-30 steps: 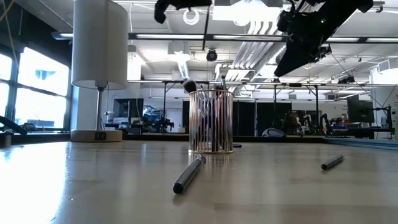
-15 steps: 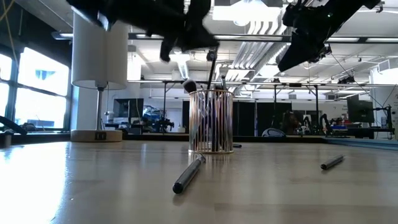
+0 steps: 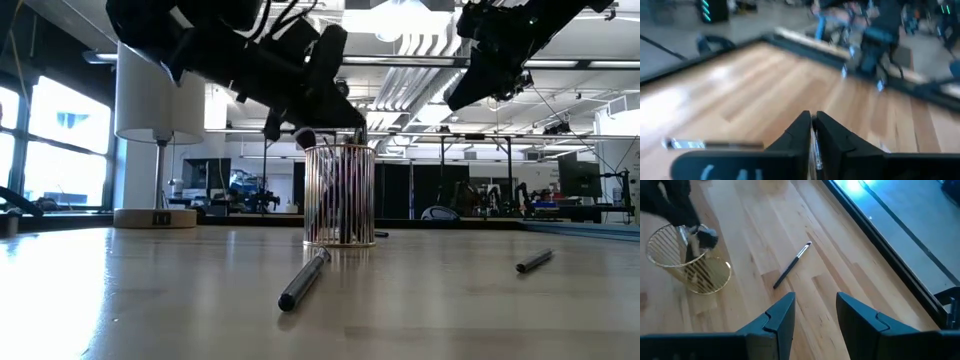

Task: Put items in baskets/containers
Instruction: Put the eyeshadow brush into the wire organizer

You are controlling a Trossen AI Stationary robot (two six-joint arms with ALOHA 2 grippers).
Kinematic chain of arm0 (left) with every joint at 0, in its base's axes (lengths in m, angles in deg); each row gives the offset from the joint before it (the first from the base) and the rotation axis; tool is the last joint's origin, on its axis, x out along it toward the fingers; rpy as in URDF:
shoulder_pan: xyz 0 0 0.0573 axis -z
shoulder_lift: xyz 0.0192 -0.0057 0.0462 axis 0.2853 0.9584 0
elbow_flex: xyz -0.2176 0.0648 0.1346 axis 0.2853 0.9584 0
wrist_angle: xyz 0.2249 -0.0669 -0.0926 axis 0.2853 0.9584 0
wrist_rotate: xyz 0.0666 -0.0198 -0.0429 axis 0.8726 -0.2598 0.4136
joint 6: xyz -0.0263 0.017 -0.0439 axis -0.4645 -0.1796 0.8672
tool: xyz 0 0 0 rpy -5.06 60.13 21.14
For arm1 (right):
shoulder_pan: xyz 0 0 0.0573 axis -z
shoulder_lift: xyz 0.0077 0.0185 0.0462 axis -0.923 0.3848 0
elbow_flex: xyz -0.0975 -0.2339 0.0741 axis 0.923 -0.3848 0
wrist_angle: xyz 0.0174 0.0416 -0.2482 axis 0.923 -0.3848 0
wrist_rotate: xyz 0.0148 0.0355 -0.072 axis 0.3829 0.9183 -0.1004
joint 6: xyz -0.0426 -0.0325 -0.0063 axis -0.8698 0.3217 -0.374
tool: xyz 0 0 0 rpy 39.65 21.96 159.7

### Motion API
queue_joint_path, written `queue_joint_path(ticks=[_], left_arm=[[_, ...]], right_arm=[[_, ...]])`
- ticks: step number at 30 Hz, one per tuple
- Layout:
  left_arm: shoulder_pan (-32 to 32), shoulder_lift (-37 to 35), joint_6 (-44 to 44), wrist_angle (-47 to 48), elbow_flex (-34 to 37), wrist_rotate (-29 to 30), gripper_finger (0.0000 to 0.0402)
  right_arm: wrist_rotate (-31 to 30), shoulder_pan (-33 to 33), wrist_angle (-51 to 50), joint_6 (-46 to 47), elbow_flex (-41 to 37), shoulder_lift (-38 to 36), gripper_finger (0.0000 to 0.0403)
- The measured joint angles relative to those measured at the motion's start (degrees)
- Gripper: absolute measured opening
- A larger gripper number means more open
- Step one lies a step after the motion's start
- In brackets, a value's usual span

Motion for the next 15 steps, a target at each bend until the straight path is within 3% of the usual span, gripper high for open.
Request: queue_joint_path(ticks=[9,13,15], left_arm=[[0.0,-5.9,1.9,12.6,-2.2,-2.9,0.0126],[0.0,-11.1,-0.6,24.1,-7.2,-0.8,0.0156],[0.0,-13.8,1.5,35.1,-10.8,1.3,0.0161]], right_arm=[[-1.2,0.0,0.1,0.0,0.0,0.1,0.0137],[-1.3,0.0,0.7,0.7,0.0,0.2,0.0137],[-1.3,0.0,1.4,1.9,0.0,0.2,0.0137]])
